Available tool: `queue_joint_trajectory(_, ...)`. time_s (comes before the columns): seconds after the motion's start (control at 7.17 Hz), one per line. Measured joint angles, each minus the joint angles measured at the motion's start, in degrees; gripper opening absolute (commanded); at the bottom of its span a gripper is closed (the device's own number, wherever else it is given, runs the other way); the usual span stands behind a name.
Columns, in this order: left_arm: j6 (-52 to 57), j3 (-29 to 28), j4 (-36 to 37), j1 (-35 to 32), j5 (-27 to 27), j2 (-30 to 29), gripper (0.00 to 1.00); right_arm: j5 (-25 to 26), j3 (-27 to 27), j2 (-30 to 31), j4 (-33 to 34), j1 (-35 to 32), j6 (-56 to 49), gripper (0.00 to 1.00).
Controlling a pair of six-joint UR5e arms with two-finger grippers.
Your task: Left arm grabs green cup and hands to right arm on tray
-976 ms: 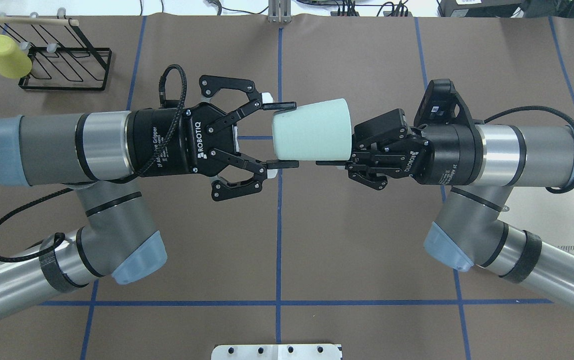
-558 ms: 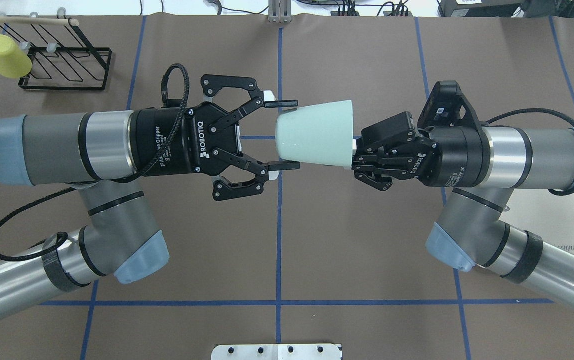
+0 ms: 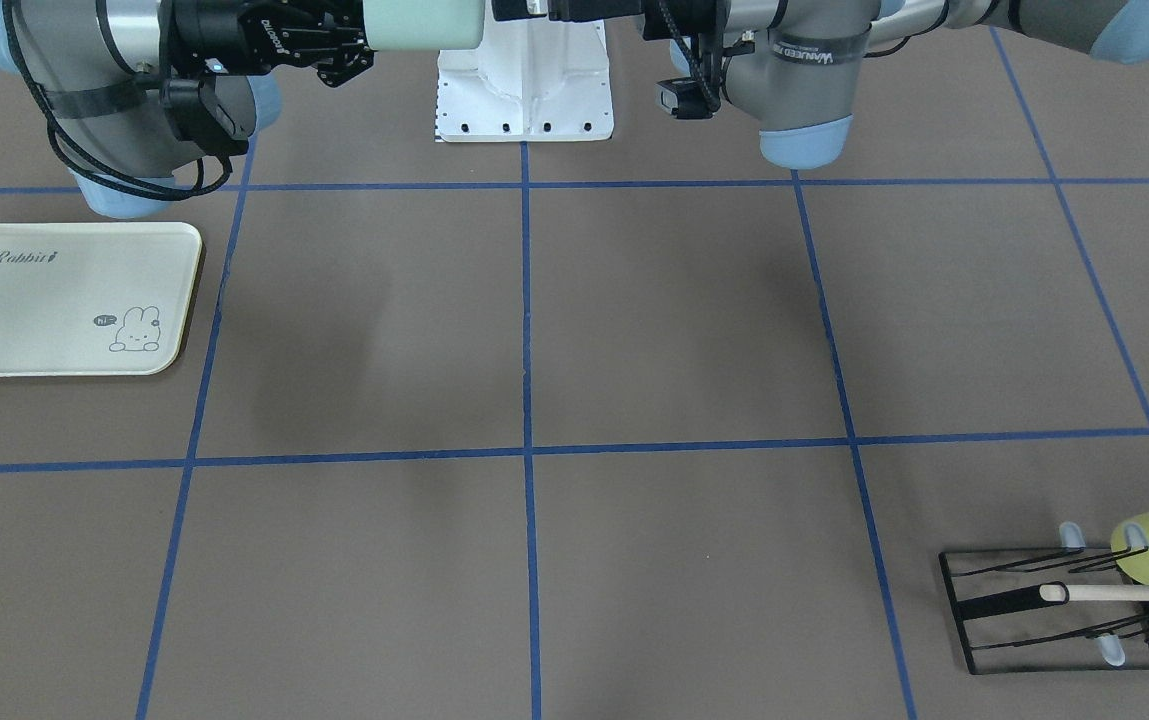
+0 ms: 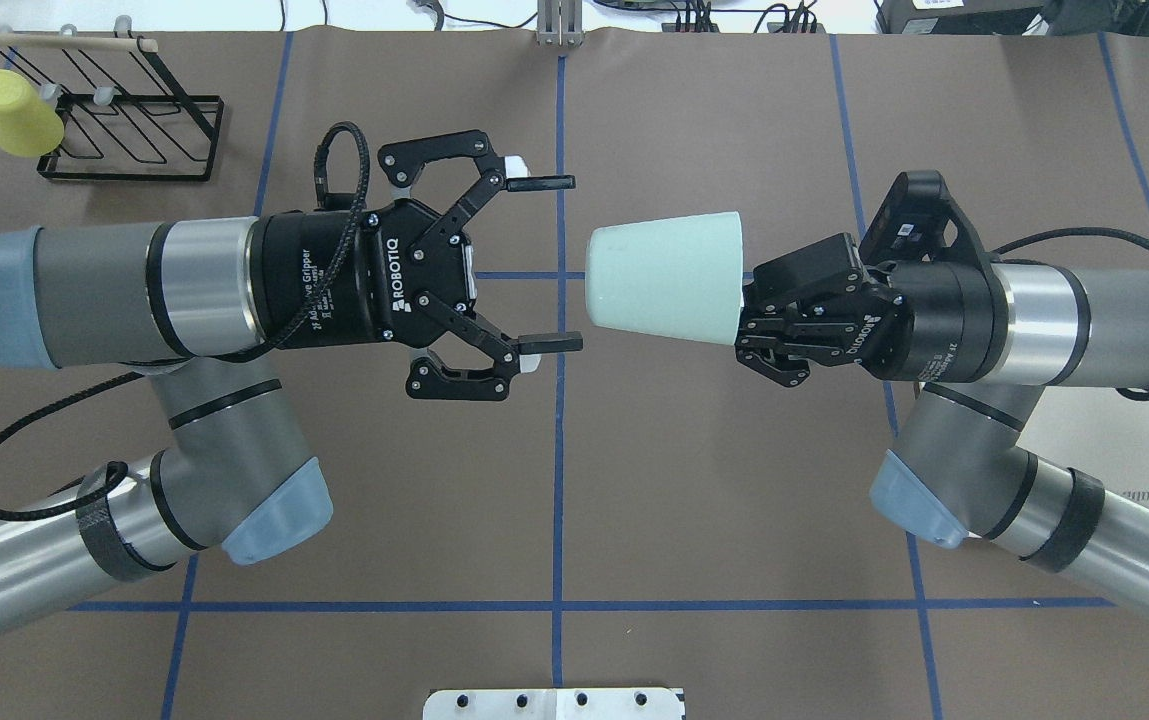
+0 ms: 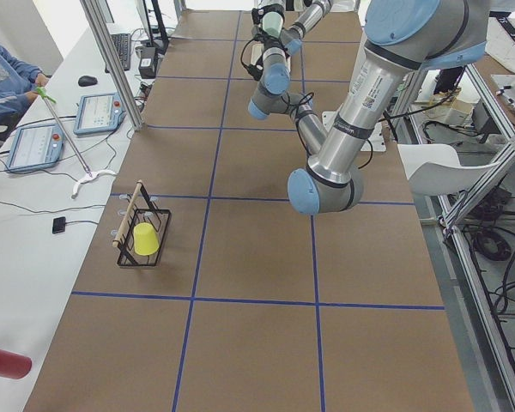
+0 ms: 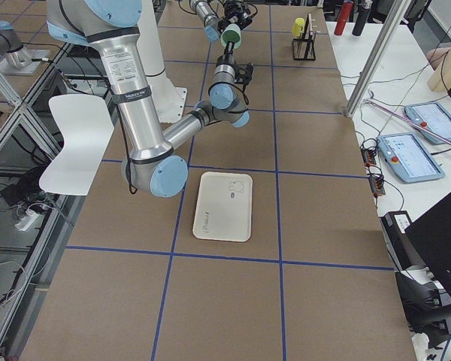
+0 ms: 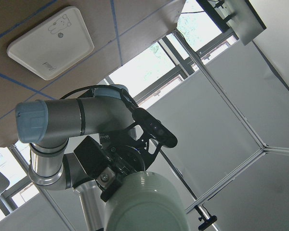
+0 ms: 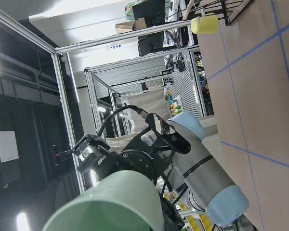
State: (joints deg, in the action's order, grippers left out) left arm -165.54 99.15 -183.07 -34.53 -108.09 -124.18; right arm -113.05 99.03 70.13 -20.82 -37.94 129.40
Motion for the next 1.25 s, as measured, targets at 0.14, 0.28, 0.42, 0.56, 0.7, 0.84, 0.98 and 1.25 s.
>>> queue_joint_trajectory(0.14,1.6,0.0,0.6,-1.0,0.1,0.1,1.0,-0.1,-0.1,1.1,-0.1,-0.8,-0.1,0.0)
queue_joint_trajectory(0.28,3.9,0.1,2.3,-2.9,0.2,0.1,1.0,-0.6,-0.6,2.5,0.0,-2.1,-0.4,0.0)
queue_joint_trajectory(0.42,6.1,0.1,4.8,-5.1,-0.1,0.2,1.0,-2.7,-2.1,3.8,0.3,-4.2,-1.4,0.0)
queue_joint_trajectory(0.56,9.3,0.3,8.0,-7.4,-1.8,0.3,1.0,-7.0,-4.8,4.5,0.8,-7.5,-3.3,0.0)
queue_joint_trajectory(0.7,13.9,0.5,12.3,-9.3,-4.8,0.4,1.0,-12.1,-7.9,4.8,1.5,-11.4,-5.3,0.0)
queue_joint_trajectory(0.84,19.1,0.6,17.8,-10.8,-7.7,0.4,1.0,-17.4,-11.5,5.0,2.1,-15.6,-8.8,0.0)
queue_joint_trajectory(0.98,24.5,1.0,24.0,-11.7,-9.3,0.6,1.0,-23.0,-15.3,5.2,3.8,-20.4,-14.3,0.0)
queue_joint_trajectory(1.25,32.0,2.0,31.9,-13.4,-10.4,2.7,1.0,-33.8,-18.8,7.1,13.8,-30.0,-27.9,0.0)
